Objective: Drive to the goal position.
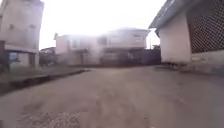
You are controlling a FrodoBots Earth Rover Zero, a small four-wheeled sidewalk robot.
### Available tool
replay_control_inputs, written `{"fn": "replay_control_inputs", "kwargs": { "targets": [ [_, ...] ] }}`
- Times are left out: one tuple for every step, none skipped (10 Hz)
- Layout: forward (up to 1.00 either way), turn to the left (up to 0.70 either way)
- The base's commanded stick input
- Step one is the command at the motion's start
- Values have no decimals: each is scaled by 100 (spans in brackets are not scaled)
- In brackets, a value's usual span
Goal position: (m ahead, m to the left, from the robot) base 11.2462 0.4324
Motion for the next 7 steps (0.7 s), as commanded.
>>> {"fn": "replay_control_inputs", "kwargs": {
  "targets": [
    [100, 0],
    [100, 0],
    [100, 0],
    [100, 0],
    [100, 0],
    [100, 0],
    [100, 0]
  ]
}}
